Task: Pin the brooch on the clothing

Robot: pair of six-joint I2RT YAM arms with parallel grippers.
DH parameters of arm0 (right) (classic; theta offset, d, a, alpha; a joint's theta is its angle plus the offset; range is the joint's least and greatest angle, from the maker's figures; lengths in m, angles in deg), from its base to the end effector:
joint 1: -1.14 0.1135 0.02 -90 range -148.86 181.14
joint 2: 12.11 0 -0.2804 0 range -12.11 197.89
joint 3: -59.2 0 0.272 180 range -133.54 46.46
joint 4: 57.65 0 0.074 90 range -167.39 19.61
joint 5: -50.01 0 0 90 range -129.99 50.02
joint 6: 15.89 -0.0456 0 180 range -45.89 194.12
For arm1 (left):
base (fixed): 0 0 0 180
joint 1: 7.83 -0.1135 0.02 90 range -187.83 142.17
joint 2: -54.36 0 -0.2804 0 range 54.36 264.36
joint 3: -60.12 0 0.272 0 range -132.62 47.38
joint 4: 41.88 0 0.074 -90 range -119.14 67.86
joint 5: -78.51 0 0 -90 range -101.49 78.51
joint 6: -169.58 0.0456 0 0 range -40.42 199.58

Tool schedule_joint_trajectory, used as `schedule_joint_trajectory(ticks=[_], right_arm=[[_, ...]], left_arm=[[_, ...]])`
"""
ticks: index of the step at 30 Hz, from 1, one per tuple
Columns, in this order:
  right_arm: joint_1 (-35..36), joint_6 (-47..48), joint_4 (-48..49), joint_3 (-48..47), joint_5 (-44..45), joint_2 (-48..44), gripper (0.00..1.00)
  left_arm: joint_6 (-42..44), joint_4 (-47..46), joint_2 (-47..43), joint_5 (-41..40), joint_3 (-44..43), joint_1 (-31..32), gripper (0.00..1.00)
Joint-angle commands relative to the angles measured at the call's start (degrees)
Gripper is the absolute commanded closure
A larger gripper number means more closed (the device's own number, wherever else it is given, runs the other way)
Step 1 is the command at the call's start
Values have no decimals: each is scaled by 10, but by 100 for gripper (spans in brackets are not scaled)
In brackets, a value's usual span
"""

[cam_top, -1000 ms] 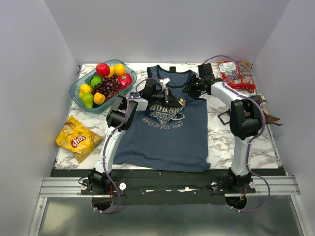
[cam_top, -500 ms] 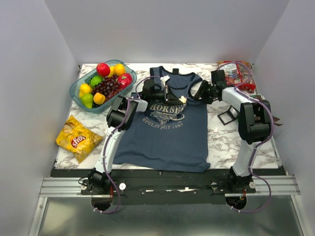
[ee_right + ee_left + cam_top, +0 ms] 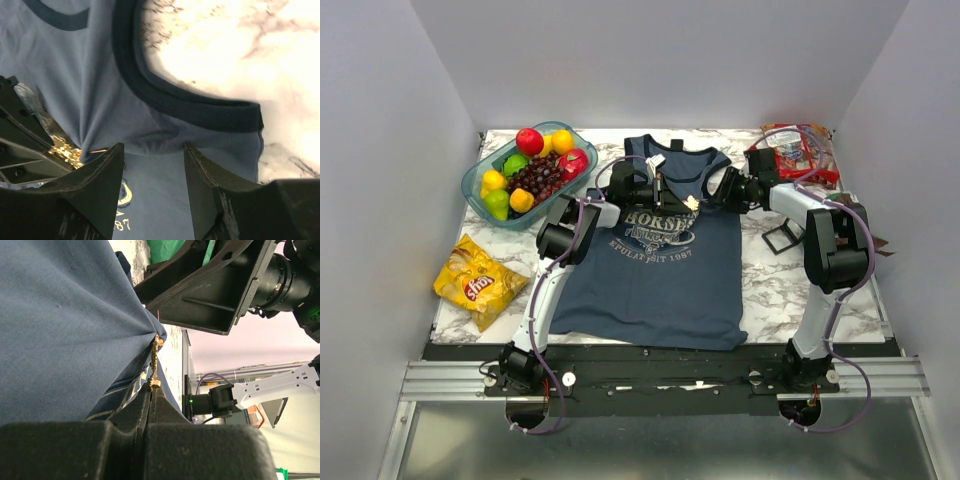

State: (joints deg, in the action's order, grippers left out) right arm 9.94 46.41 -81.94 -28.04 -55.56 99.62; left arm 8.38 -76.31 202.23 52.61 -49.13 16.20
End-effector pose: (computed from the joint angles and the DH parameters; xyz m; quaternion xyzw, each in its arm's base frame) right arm 0.4419 0.0808 0.1725 0.1052 0.9226 0.2296 0.2915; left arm 0.4981 -0.2670 0.0860 0.0827 0.7135 -0.6882 0.1019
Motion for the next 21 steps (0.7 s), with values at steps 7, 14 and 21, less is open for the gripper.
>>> schedule_joint_trajectory(ticks=[7, 14, 21], right_arm=[[3, 53, 71, 27, -47, -14, 42], [5, 73, 97, 51, -64, -33, 43], [13, 86, 110, 57, -71, -41, 43]], left_arm=[[12, 2, -3, 16, 1, 3, 100], [19, 17, -2, 11, -1, 3, 100], [37, 43, -4, 9, -3, 4, 100]])
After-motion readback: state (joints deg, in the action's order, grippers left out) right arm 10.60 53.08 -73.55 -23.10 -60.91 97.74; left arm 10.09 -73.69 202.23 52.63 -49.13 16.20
